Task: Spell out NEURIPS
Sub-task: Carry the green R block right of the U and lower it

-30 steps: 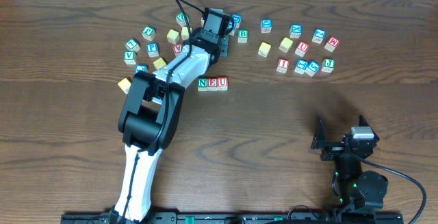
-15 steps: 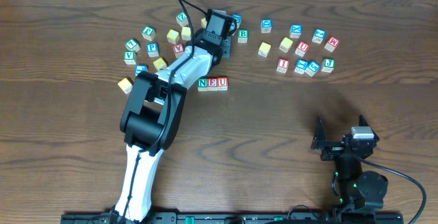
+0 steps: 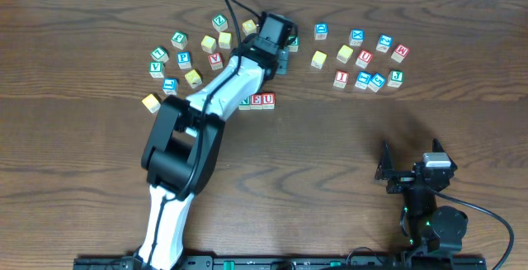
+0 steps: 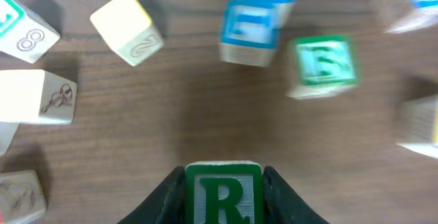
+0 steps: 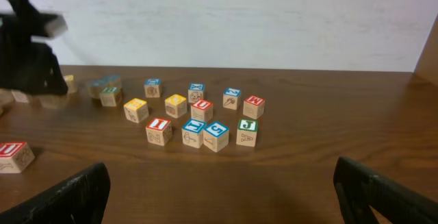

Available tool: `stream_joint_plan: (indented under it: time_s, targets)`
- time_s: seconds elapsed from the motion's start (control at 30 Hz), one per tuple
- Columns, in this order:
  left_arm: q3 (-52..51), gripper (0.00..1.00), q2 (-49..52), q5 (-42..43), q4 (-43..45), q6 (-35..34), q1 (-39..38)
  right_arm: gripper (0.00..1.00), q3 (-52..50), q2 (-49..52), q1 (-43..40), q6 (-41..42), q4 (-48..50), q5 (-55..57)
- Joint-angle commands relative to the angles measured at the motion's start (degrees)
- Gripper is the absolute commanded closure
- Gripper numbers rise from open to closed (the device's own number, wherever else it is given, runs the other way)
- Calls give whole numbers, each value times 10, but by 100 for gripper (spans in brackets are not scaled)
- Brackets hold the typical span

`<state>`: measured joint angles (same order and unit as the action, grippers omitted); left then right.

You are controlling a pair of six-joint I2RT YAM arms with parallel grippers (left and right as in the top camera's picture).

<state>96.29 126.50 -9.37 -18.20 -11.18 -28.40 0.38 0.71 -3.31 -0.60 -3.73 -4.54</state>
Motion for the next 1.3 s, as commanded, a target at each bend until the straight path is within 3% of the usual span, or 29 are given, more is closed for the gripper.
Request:
stream_joint_plan:
  time_s: [0.0,0.2,0.37,0.6,1.27]
  targets:
    - [6,69,-54,-1,-46,-39,-26,1,-1,-3,-3,5,-2,-3]
    - [6,69,-60,-1,-144,-127,-56,1,-1,-3,-3,5,-2,-3]
    - [6,69,-59,-1,-182,-137,-77,1,-1,-3,-3,5,-2,-3]
    - [3,69,-59,-1,-184,-181,-88,1,-1,-3,-3,5,-2,-3]
    - [-35,69,-17,-1,-142,-217,-88,1,-1,-3,-3,5,-2,-3]
